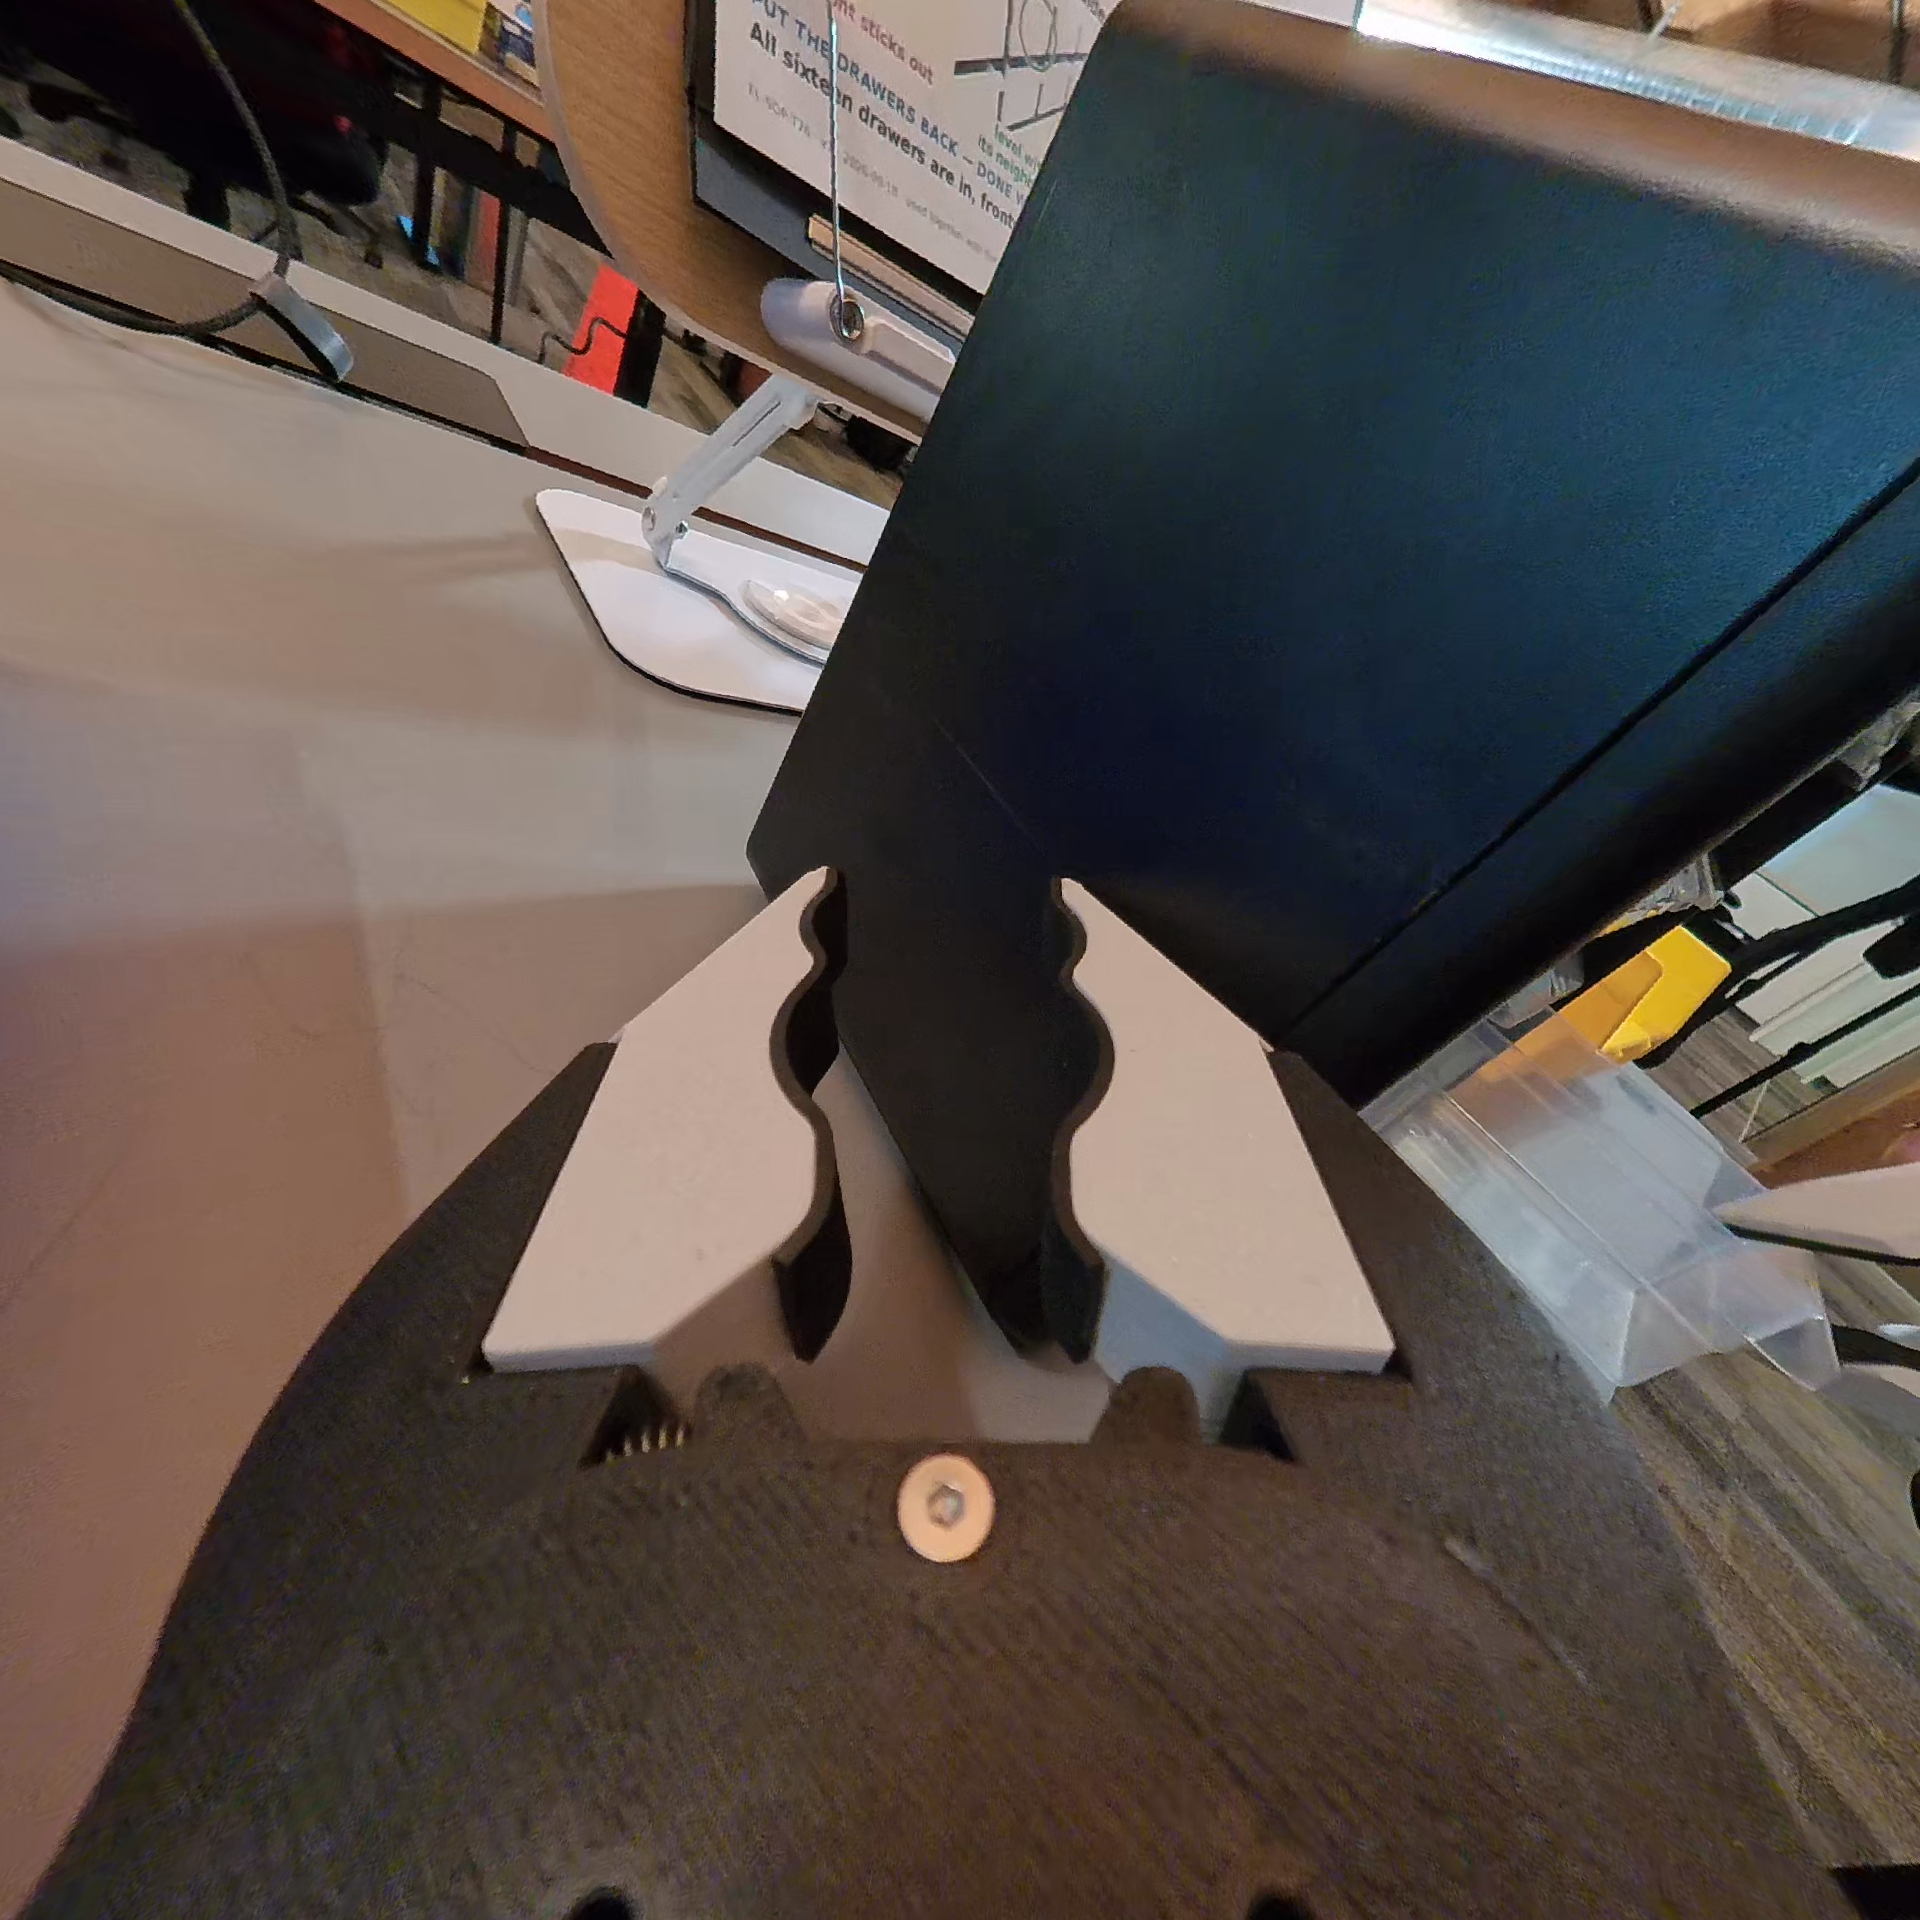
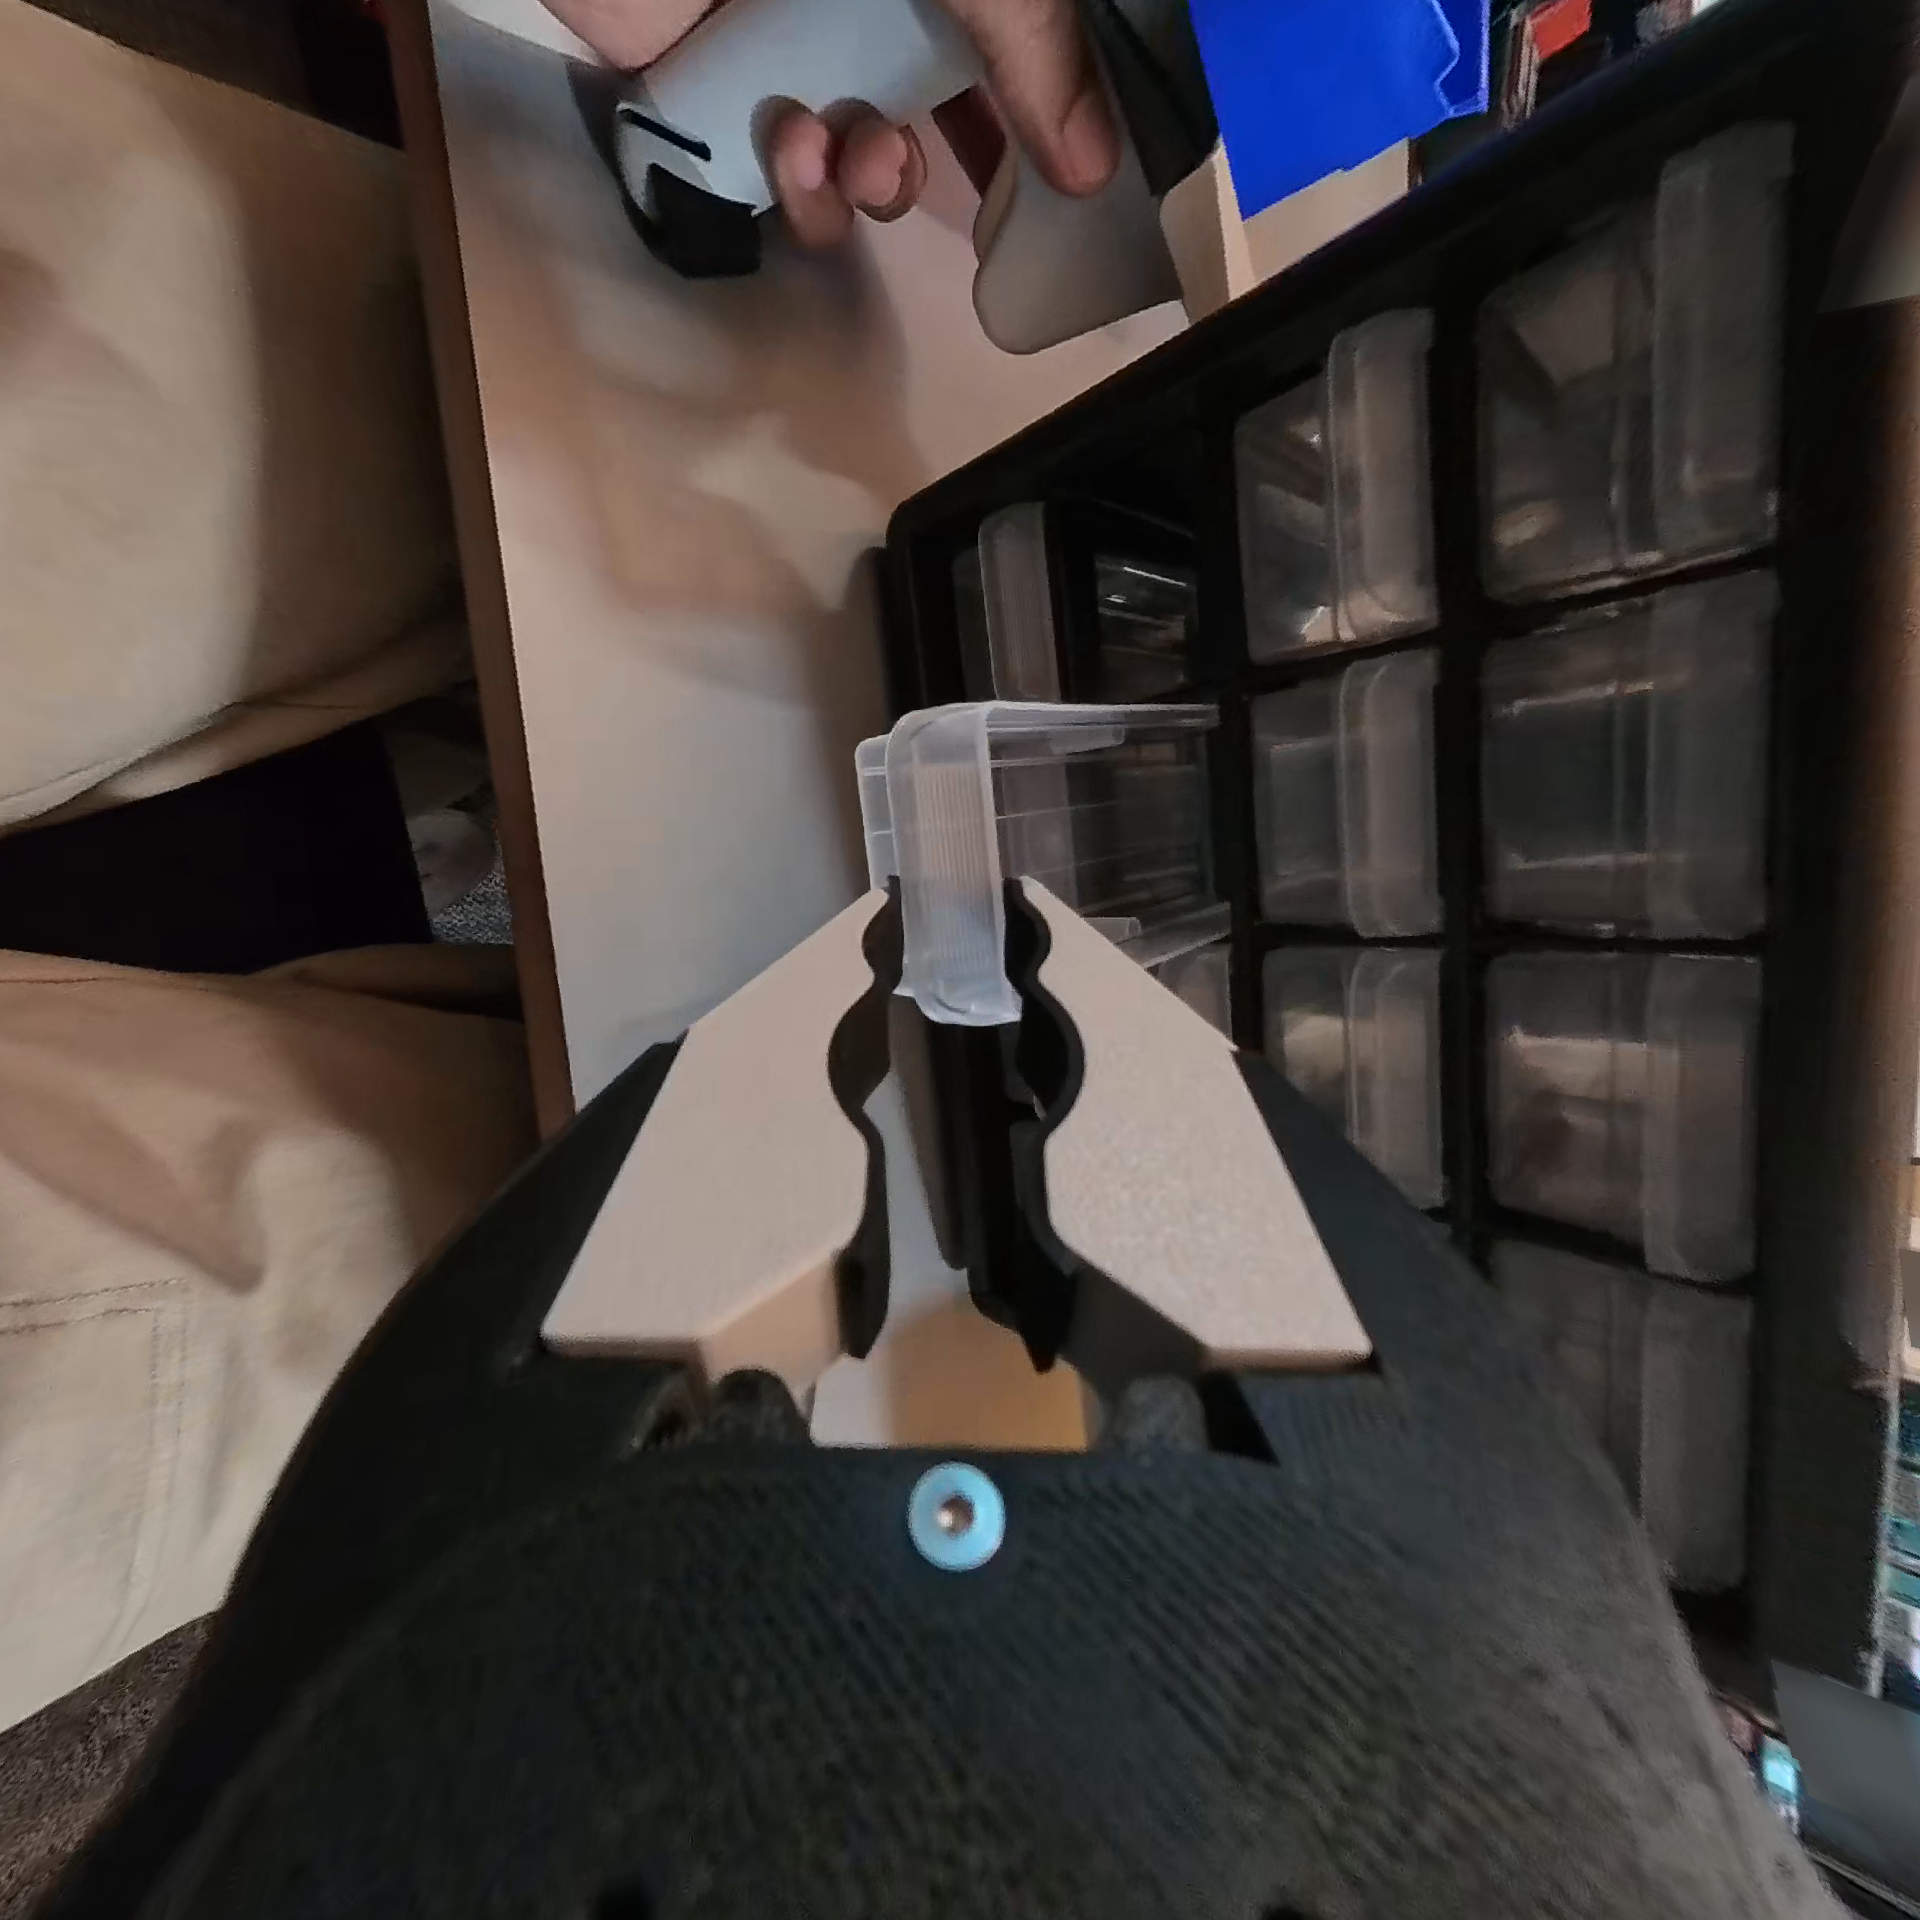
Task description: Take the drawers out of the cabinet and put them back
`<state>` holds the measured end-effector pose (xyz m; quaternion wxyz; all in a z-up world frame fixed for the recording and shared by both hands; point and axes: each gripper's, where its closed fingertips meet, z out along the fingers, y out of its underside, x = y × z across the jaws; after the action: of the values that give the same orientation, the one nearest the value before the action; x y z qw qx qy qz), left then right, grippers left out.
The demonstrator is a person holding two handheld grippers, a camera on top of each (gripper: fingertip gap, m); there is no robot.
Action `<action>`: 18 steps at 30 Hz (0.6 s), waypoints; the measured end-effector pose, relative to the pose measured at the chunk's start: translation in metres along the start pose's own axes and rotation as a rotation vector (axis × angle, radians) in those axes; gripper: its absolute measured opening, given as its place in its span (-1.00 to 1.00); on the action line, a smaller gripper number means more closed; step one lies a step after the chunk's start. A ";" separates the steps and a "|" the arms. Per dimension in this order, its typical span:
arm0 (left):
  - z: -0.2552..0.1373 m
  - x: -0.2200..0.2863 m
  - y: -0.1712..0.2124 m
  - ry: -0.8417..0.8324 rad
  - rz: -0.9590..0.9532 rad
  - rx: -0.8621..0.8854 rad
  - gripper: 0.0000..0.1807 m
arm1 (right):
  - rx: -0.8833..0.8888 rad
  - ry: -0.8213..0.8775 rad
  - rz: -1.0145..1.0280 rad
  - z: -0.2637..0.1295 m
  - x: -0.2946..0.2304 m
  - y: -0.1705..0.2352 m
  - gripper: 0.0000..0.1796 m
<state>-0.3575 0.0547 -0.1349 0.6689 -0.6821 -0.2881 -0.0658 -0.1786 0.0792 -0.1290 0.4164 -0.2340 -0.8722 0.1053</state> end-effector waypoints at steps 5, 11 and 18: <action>0.000 0.000 0.000 -0.002 0.000 0.000 -0.62 | -0.013 -0.009 -0.062 -0.003 -0.011 -0.007 -0.80; 0.000 0.000 0.000 -0.001 -0.001 0.000 -0.62 | 0.010 -0.088 -0.065 -0.022 -0.029 -0.014 -0.80; 0.000 0.000 0.000 -0.001 -0.001 0.000 -0.62 | 0.106 -0.272 0.053 -0.051 -0.044 -0.028 -0.81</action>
<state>-0.3578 0.0548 -0.1349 0.6687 -0.6821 -0.2886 -0.0658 -0.1241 0.0324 -0.1154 0.3032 -0.2181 -0.9074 0.1928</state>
